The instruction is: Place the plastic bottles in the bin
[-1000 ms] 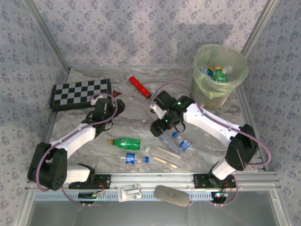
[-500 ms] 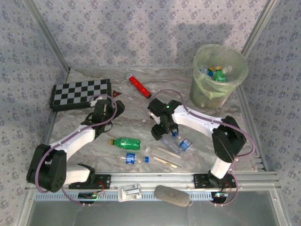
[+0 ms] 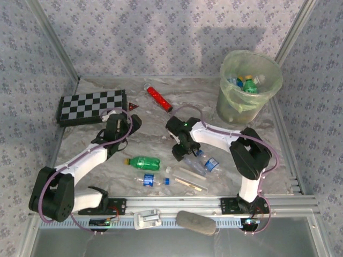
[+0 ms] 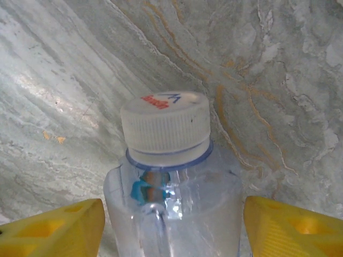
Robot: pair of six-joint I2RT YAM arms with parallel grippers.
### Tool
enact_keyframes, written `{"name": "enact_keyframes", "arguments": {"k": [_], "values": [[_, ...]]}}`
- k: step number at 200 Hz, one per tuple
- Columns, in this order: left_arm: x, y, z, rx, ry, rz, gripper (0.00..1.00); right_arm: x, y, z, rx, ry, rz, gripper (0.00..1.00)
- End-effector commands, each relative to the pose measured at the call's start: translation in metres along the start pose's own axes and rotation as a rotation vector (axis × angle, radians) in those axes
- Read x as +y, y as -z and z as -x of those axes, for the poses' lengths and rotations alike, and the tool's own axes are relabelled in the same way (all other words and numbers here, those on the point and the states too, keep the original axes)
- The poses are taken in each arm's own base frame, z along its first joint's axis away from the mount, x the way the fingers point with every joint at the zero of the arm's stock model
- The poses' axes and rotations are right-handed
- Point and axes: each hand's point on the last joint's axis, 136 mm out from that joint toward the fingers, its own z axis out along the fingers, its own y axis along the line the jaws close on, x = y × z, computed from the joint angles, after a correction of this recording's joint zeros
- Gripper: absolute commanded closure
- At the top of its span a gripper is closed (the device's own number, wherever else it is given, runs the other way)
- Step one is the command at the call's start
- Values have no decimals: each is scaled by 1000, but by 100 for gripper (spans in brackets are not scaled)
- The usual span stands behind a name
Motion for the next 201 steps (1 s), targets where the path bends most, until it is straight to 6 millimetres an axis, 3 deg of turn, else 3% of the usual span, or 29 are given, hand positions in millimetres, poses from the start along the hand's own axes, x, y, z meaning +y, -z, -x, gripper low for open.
{"name": "enact_keyframes", "arguments": {"k": [1, 68, 119, 159, 201], "values": [[-1, 6, 5, -18, 17, -5, 0, -2, -11, -3, 20, -9, -29, 30], [1, 7, 6, -23, 15, 3, 0, -4, -20, 0, 29, -11, -45, 29], [0, 9, 8, -29, 15, 1, 0, -4, -16, 4, 8, -16, -43, 41], [1, 11, 9, -38, 11, 6, 0, -7, 6, 21, -67, -27, -19, 45], [2, 13, 11, -48, 11, 5, 0, -20, 58, 70, -262, -72, 54, 46]]}}
